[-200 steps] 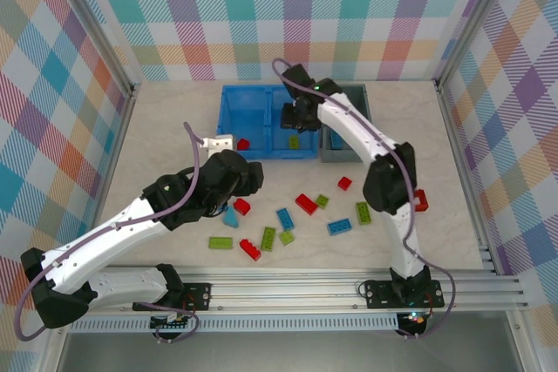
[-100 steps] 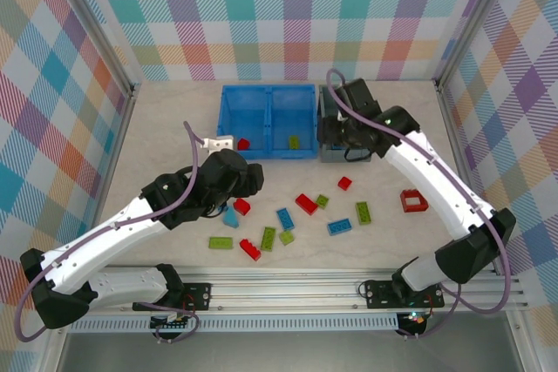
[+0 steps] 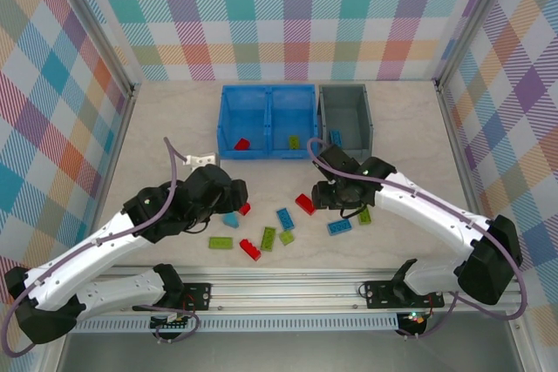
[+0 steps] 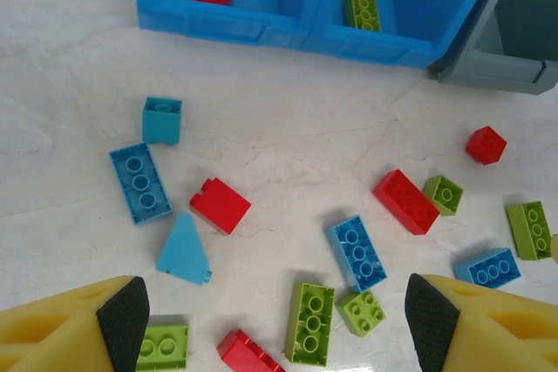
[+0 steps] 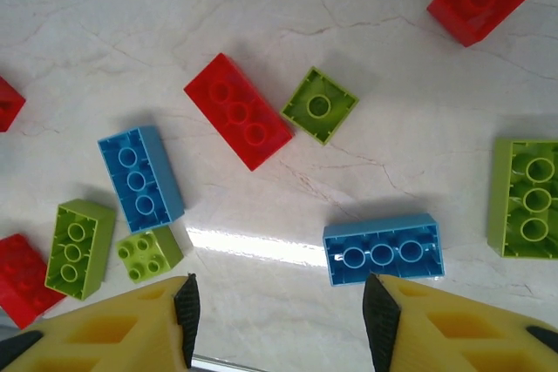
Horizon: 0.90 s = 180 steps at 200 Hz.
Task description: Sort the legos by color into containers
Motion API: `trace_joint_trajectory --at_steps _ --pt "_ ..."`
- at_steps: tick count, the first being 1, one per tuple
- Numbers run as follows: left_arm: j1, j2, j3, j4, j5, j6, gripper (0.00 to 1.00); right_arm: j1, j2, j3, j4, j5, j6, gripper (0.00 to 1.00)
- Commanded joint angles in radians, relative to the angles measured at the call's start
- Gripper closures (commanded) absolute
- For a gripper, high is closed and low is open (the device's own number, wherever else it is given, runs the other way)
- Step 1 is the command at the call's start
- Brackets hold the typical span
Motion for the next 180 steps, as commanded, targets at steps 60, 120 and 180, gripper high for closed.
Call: trace_joint_trajectory --at_steps 60,120,180 --pt "-0.001 0.073 -0.146 0.32 0.316 0.07 0.2 0.007 -0.121 -0.226 0.023 0.019 0.545 0.28" --pt "-0.012 0.115 -0.133 0.365 0.311 0.096 0.2 -0.127 0.013 -0.301 0.163 -0.135 0.775 0.2" --pt "-0.015 0.119 -0.126 0.365 0.31 0.102 0.2 -0.168 0.084 -0.404 0.3 -0.19 0.844 0.24"
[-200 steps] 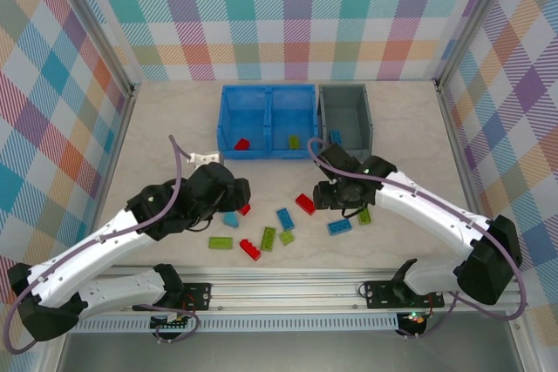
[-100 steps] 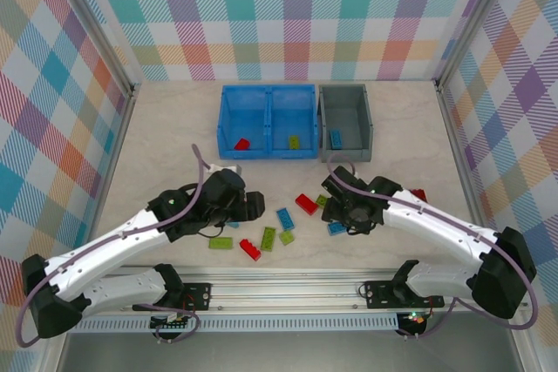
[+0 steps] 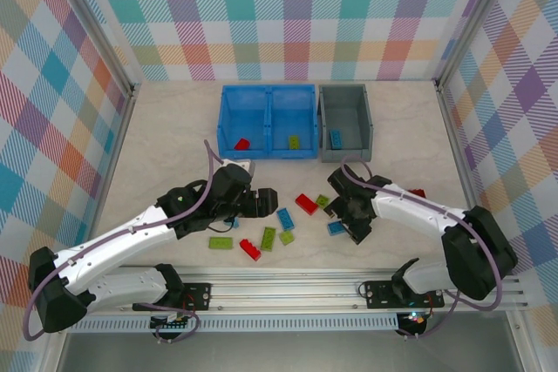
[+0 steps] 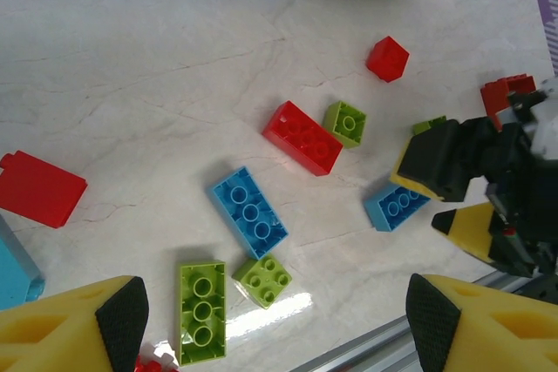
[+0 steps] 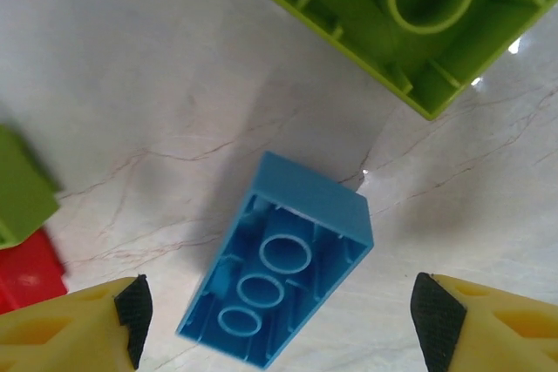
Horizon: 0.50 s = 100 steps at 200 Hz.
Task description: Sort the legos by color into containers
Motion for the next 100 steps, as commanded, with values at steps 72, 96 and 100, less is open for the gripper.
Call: trace_joint_trajectory --at_steps 72,96,100 --pt "-0.017 -0.001 0.02 0.025 0.0 0.023 0.21 -0.031 0.05 -0.011 0.112 0.003 -0.018 0.67" --pt "-0.021 -0.011 0.035 0.034 -0.022 0.021 0.22 -0.011 -0.004 0.131 -0.012 0.131 -0.19 0.72" --pt "-0.021 -0.014 0.04 0.036 -0.029 0.021 0.22 -0.011 -0.008 0.163 -0.041 0.158 -0.222 0.72"
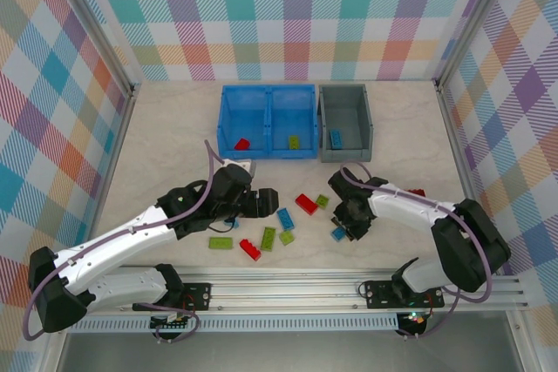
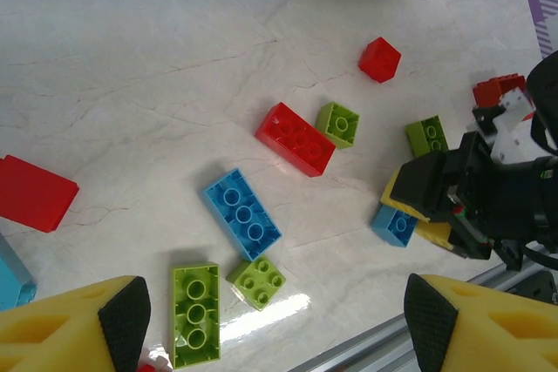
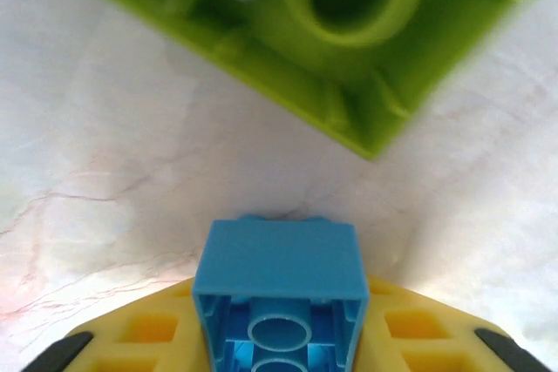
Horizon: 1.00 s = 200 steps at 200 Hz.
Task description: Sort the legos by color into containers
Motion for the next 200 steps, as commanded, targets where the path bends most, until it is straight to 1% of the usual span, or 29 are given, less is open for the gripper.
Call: trace_joint_trajectory --at_steps 1,9,18,33,38,54,81,111,160,178,200 --pt "-0.015 -0.015 0.04 0.032 -0.03 0.02 0.22 0.012 -0.053 0.161 -0.058 0.147 -0.18 0.72" --pt "-0.016 -0.016 0.053 0.034 -0.046 0.019 0.22 0.005 -0.057 0.23 -0.113 0.216 -0.254 0.72" --pt "-0.017 -0.017 0.069 0.037 -0.063 0.02 0.22 -0.018 -0.052 0.296 -0.14 0.266 -0.34 0.71" --pt "-0.018 -0.009 0.092 0.054 -0.089 0.023 0.22 -0.086 -0.006 0.403 -0.147 0.283 -0.487 0.72" --pt "-0.018 -0.006 0.098 0.061 -0.096 0.022 0.22 -0.119 0.03 0.452 -0.156 0.285 -0.54 0.71" --pt "-0.019 0.012 0.12 0.079 -0.12 0.022 0.23 -0.179 0.134 0.575 -0.146 0.298 -0.673 0.71" --pt "-0.021 0.051 0.162 0.107 -0.131 0.03 0.23 -0.244 0.36 0.815 -0.176 0.31 -0.822 0.71" --pt "-0.025 0.084 0.187 0.115 -0.122 0.034 0.23 -0.268 0.577 1.037 -0.27 0.389 -0.859 0.71" --pt "-0.036 0.104 0.18 0.116 -0.112 0.028 0.23 -0.288 0.779 1.2 -0.32 0.421 -0.884 0.68" --pt "-0.039 0.107 0.179 0.117 -0.112 0.028 0.23 -0.288 0.813 1.228 -0.335 0.418 -0.885 0.62" --pt "-0.041 0.113 0.18 0.118 -0.112 0.028 0.23 -0.288 0.802 1.222 -0.333 0.404 -0.887 0.47"
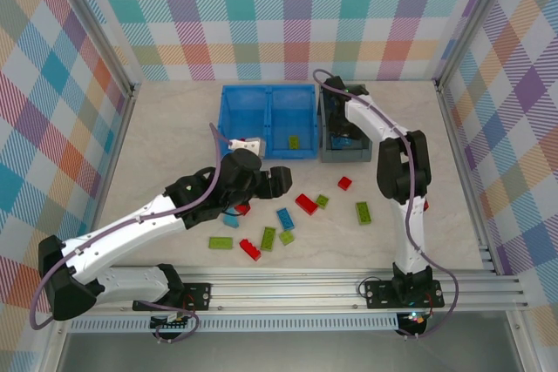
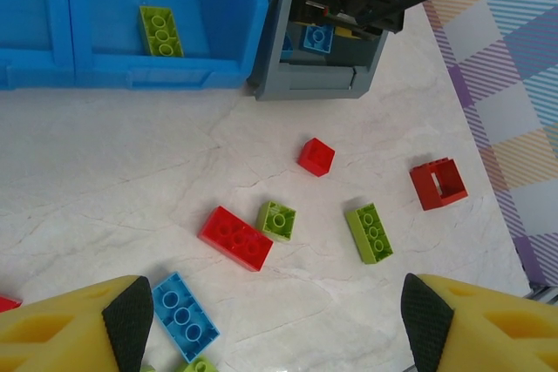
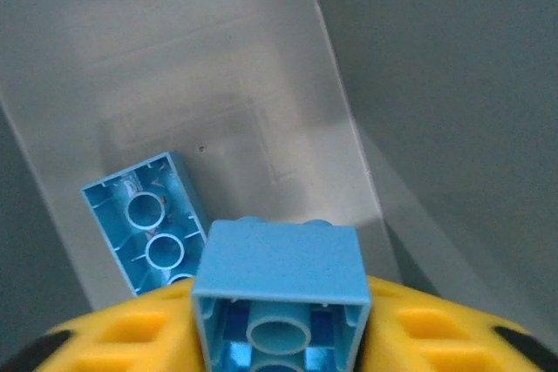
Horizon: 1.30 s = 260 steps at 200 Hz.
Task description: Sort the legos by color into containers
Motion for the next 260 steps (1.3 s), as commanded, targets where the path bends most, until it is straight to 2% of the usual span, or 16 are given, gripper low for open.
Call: trace_joint_trajectory --at_steps 1,25,61,89,129,160,184,223,260 --pt "-0.015 0.011 0.024 0.014 -0.005 0.009 0.23 -0.003 -0.013 0.029 -0.048 0.012 -0.021 0.47" --pt "-0.017 0.024 0.024 0.024 0.008 0.008 0.23 0.007 -0.067 0.019 -0.039 0.004 -0.038 0.39" --pt "-0.027 0.071 0.044 0.049 0.039 0.008 0.24 0.024 -0.225 -0.005 -0.049 0.007 -0.061 0.43" --pt "-0.062 0.205 0.128 0.075 0.099 0.018 0.25 0.012 -0.433 -0.108 -0.093 0.038 -0.06 0.42" --pt "-0.155 0.5 0.328 0.121 0.129 0.001 0.33 -0.059 -0.798 -0.385 -0.163 -0.011 0.016 0.42" --pt "-0.189 0.753 0.538 0.132 0.168 -0.048 0.42 -0.07 -1.035 -0.468 -0.261 0.023 0.074 0.39" --pt "-0.21 0.944 0.74 0.122 0.197 -0.041 0.44 -0.072 -1.197 -0.526 -0.305 0.057 0.109 0.36" --pt "-0.224 1.204 1.033 0.059 0.19 -0.017 0.49 -0.072 -1.367 -0.605 -0.35 0.069 0.164 0.36" --pt "-0.228 1.39 1.254 0.043 0.202 -0.036 0.53 -0.072 -1.44 -0.63 -0.362 0.081 0.173 0.36"
